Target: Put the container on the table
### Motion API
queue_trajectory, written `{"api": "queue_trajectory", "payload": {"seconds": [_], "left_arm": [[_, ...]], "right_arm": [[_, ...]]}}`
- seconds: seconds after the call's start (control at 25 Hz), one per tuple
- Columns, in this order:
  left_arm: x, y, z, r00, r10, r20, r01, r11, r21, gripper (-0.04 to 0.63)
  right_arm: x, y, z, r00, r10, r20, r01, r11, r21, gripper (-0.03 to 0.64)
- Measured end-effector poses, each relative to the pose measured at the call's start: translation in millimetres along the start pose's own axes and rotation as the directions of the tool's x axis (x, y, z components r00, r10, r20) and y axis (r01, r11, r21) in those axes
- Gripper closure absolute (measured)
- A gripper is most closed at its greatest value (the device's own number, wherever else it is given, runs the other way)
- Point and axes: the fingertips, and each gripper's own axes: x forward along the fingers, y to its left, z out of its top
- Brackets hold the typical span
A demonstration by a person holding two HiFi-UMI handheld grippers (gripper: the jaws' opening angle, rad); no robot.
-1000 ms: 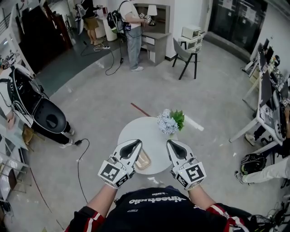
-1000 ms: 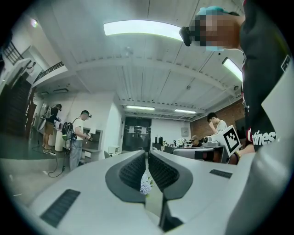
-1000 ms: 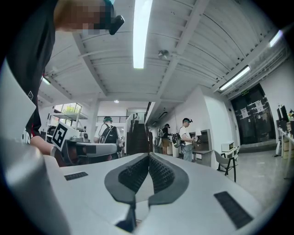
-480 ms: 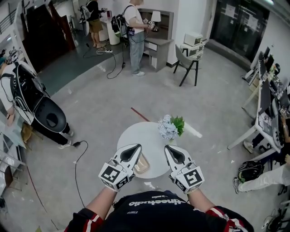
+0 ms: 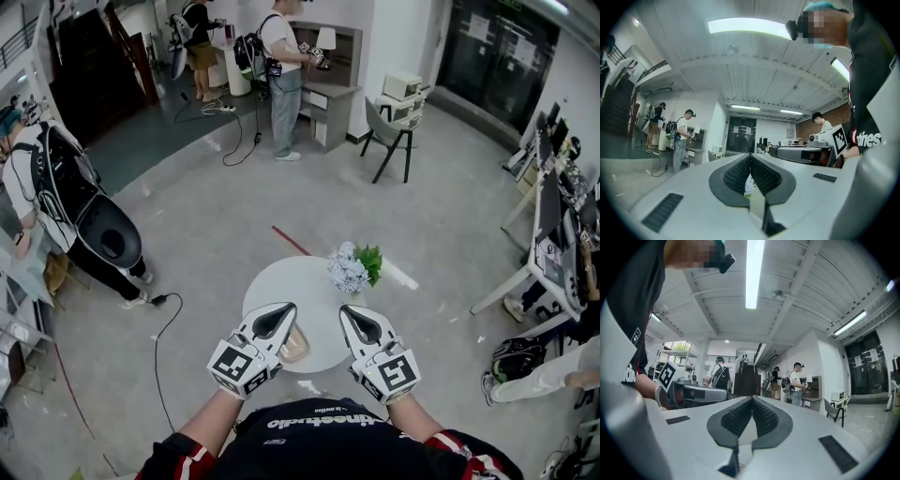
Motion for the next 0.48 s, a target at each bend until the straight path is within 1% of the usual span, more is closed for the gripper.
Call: {"api": "queue_trajectory", "payload": {"seconds": [0.48], "left_arm": [[1.2, -1.6, -3.2, 1.0, 0.007, 0.002, -0.007, 1.0, -0.007, 0.571]], "right_arm": [[-7.2, -7.8, 0.7, 0.999, -0.03, 0.01, 0.03, 1.0, 0.006, 0.609]]}}
